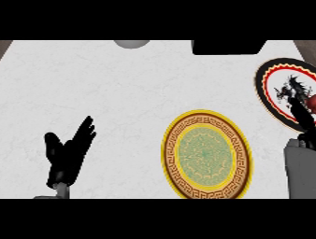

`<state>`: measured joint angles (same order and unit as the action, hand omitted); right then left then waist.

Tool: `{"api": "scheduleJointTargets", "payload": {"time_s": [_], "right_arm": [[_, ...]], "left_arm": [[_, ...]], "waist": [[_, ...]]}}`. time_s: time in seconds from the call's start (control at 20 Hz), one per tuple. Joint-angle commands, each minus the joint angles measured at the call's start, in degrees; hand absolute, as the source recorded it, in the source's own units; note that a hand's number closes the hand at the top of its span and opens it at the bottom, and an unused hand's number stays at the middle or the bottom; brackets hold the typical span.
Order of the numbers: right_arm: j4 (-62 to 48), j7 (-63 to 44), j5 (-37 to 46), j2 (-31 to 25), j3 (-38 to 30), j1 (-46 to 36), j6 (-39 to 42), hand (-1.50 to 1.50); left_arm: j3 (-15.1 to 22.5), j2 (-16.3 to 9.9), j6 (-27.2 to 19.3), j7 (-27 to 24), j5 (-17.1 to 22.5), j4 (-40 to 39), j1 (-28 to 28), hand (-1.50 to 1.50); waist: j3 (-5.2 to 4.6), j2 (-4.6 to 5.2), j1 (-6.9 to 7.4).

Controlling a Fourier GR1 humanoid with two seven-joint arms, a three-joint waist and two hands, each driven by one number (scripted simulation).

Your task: Pick the bell pepper from the plate and place it in the plate

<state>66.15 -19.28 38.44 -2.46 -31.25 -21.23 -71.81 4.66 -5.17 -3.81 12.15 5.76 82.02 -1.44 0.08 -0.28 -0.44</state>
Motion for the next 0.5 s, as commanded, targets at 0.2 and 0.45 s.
{"api": "scheduleJointTargets", "payload": {"time_s": [0.2,0.45], "right_arm": [[7.28,-6.09,-1.29,2.41,18.11,14.92,-5.88,-1.5],[7.84,-17.62,8.65,2.44,21.88,16.34,-7.76,-1.5]], "left_arm": [[-2.33,-1.38,1.38,0.08,0.77,0.44,0.6,0.0],[-1.8,-1.0,2.85,-0.17,0.26,0.46,-0.31,0.0]], "waist": [[-0.12,0.19,0.42],[-0.13,0.23,0.46]]}}
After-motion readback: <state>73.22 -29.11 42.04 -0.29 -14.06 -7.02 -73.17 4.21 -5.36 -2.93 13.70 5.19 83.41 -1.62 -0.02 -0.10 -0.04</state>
